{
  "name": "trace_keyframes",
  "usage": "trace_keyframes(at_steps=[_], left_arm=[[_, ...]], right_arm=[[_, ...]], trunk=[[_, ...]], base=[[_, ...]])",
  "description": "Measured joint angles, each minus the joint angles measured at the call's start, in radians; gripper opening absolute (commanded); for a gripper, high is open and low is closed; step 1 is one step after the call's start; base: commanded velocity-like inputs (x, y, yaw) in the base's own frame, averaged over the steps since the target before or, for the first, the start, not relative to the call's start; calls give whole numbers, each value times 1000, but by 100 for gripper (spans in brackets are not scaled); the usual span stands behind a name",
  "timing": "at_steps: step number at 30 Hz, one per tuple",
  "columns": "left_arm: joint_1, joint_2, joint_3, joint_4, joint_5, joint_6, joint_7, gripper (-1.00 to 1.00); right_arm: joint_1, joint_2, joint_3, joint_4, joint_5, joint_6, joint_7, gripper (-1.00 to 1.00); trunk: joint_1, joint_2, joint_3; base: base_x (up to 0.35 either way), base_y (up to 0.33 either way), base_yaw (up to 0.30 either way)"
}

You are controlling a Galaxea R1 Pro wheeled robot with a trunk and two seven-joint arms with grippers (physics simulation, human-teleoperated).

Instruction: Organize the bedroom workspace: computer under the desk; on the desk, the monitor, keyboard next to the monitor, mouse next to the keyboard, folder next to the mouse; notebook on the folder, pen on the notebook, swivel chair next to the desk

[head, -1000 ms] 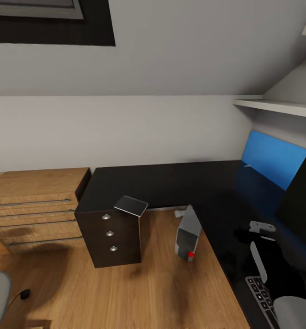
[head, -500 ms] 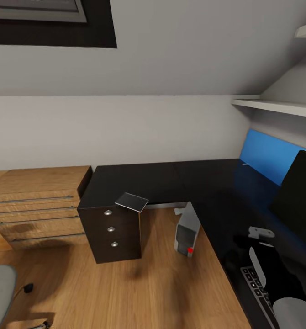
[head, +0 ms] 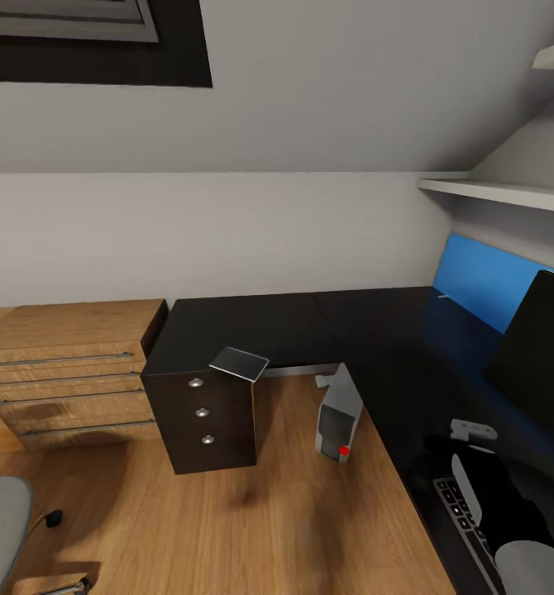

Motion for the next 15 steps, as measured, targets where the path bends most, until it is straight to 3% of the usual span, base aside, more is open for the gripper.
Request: trace_keyframes(at_steps=[6, 15], left_arm=[[0, -1, 1, 0, 1, 1, 5, 100], [0, -1, 2, 0, 1, 1, 6, 100]], right_arm=[[-1, -20, 0, 36, -2, 1, 1, -100], [-2, -23, 0, 38, -1, -1, 0, -100]], trunk=[[0, 0, 0], [34, -63, -28]], base=[[0, 0, 0], [0, 0, 0]])
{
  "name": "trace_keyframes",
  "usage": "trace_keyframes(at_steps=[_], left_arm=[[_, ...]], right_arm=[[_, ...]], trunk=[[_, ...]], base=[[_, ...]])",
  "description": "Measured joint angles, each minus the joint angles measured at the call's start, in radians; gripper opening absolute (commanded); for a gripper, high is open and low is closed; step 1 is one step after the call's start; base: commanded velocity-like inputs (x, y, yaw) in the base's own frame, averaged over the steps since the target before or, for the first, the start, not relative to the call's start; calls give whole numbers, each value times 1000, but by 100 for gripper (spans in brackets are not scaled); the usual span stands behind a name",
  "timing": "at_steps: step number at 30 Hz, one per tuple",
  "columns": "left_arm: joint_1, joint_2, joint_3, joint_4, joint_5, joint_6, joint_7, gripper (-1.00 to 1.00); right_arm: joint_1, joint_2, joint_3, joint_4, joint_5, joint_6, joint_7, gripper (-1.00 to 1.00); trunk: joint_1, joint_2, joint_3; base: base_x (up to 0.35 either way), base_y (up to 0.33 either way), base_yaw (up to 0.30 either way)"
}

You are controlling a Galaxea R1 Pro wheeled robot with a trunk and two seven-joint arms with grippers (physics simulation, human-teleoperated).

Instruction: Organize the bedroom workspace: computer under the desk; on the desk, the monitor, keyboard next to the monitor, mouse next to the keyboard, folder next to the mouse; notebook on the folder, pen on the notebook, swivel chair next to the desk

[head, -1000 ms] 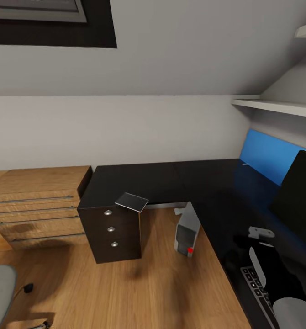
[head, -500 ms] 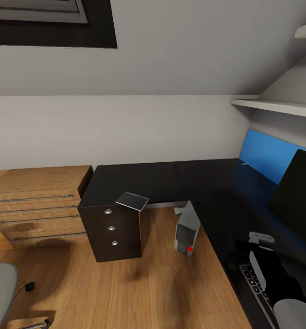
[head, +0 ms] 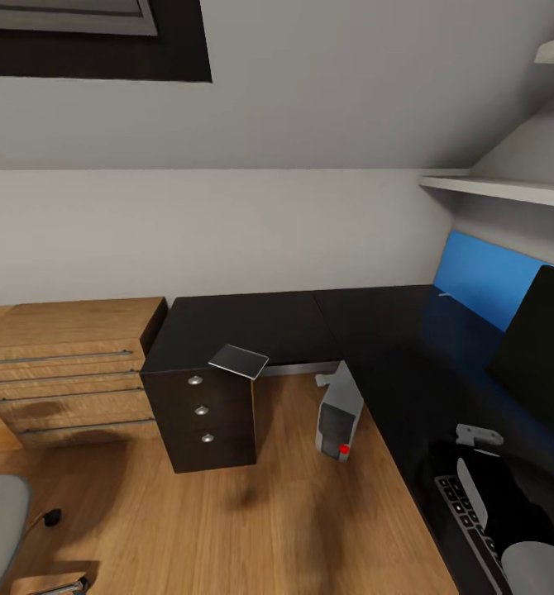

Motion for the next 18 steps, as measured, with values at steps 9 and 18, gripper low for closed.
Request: trace_keyframes(at_steps=[9, 18], left_arm=[[0, 0, -1, 0, 0, 0, -1, 100], [0, 1, -1, 0, 0, 0, -3, 100]], right_arm=[[0, -3, 0, 0, 0, -2, 0, -100], [0, -3, 0, 0, 0, -2, 0, -100]], trunk=[[15, -28, -13], [15, -28, -13]], base=[[0, 0, 0], [0, 0, 0]])
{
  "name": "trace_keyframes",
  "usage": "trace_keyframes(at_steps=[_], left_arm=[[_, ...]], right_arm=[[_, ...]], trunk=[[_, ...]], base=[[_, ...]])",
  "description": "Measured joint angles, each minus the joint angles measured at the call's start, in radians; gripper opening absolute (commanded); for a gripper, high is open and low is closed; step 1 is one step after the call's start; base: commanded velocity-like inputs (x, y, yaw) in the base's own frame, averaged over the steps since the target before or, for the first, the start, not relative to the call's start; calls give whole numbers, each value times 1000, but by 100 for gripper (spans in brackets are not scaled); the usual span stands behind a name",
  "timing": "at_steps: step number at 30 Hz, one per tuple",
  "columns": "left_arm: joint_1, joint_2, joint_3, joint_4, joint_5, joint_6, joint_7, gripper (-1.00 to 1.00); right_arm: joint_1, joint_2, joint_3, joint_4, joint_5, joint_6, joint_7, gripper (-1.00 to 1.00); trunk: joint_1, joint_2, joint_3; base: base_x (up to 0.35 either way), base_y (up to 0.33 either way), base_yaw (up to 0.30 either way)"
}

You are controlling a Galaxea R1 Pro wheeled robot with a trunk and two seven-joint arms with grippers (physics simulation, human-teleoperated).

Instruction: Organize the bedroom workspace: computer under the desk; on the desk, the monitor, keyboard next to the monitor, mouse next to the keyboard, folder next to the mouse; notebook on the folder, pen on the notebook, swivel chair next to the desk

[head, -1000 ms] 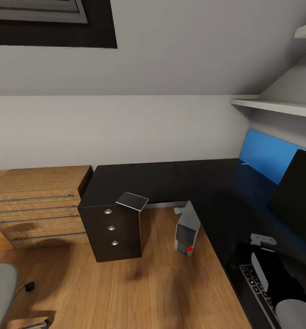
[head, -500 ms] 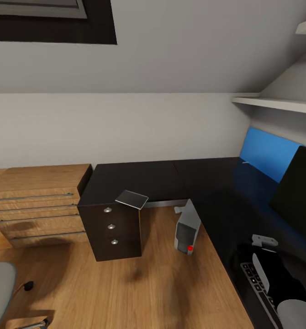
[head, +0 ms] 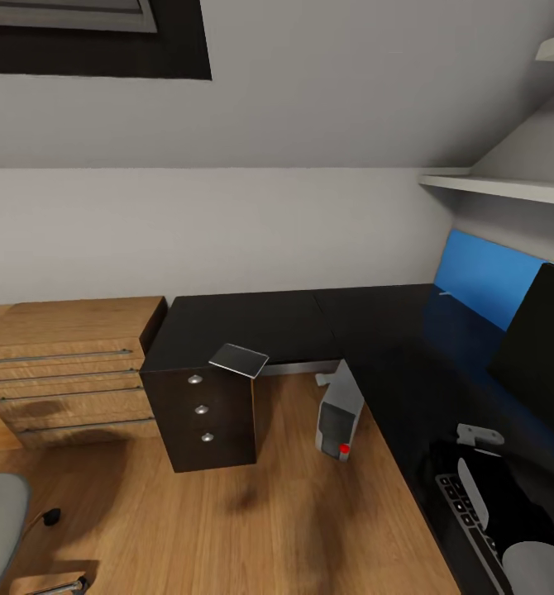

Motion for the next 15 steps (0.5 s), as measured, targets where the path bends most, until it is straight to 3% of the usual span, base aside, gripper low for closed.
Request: trace_keyframes(at_steps=[4, 5, 15], left_arm=[[0, 0, 1, 0, 0, -1, -1, 100], [0, 1, 1, 0, 0, -1, -1, 100], [0, 1, 0, -2, 0, -1, -2, 100]], right_arm=[[0, 0, 0, -1, 0, 0, 0, -100], [0, 0, 0, -1, 0, 0, 0, 100], [0, 0, 0, -2, -3, 0, -2, 100]], trunk=[[0, 0, 0], [0, 0, 0], [0, 0, 0]], base=[[0, 0, 0], [0, 0, 0], [0, 0, 0]])
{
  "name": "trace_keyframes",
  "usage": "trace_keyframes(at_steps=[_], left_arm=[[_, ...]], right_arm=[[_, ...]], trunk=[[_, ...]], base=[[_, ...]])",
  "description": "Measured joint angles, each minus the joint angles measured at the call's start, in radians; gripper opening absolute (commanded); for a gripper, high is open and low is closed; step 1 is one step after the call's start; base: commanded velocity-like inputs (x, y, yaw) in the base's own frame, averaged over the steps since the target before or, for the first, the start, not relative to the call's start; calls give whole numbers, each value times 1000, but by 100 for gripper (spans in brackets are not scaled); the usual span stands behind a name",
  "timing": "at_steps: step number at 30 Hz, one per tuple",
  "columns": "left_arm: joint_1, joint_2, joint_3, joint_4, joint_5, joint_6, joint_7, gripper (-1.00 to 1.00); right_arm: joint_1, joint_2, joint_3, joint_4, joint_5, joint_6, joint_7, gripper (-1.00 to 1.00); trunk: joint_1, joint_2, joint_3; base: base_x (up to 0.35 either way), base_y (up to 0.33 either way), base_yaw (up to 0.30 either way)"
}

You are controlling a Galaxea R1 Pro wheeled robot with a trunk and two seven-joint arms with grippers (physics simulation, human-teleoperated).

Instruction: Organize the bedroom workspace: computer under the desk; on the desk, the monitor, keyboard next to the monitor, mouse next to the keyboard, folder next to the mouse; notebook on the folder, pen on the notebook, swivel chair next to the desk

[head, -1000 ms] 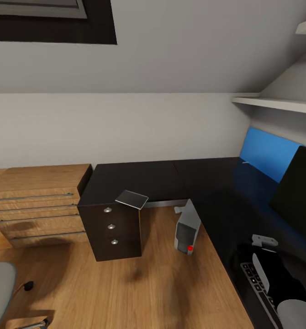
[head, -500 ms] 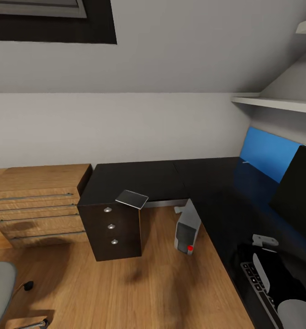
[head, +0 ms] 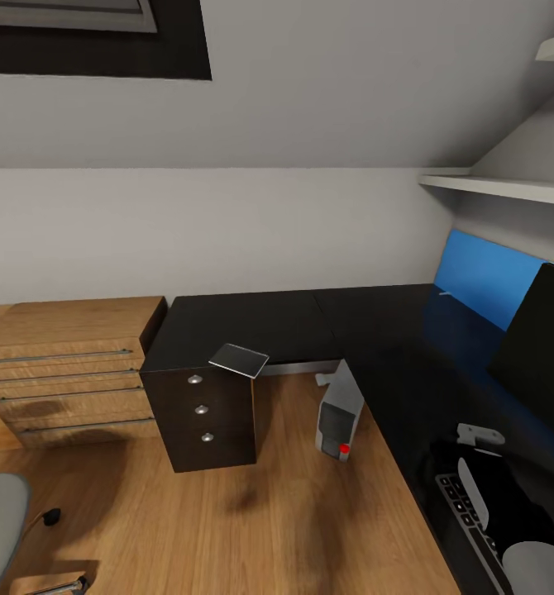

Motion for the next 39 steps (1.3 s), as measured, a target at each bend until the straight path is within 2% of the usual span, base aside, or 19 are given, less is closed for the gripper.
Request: trace_keyframes(at_steps=[5, 11, 21, 25, 29, 33, 39], left_arm=[[0, 0, 0, 0, 0, 0, 0, 100], [0, 0, 0, 0, 0, 0, 0, 100], [0, 0, -1, 0, 0, 0, 0, 100], [0, 0, -2, 0, 0, 0, 0, 100], [0, 0, -2, 0, 0, 0, 0, 100], [0, -1, -2, 0, 0, 0, 0, 100], [0, -1, -2, 0, 0, 0, 0, 100]], right_arm=[[0, -1, -1, -5, -1, 0, 4, 100], [0, 0, -1, -63, -3, 0, 9, 100], [0, 1, -2, -85, -5, 0, 9, 100], [0, 4, -3, -125, -7, 1, 6, 100], [0, 14, -3, -164, -8, 1, 5, 100], [0, 38, -3, -180, -7, 1, 0, 100], [0, 48, -3, -184, -5, 1, -1, 100]], trunk=[[0, 0, 0], [0, 0, 0], [0, 0, 0], [0, 0, 0], [0, 0, -2], [0, 0, -5], [0, 0, -10]], base=[[0, 0, 0], [0, 0, 0], [0, 0, 0], [0, 0, 6], [0, 0, 96], [0, 0, 188], [0, 0, 225]])
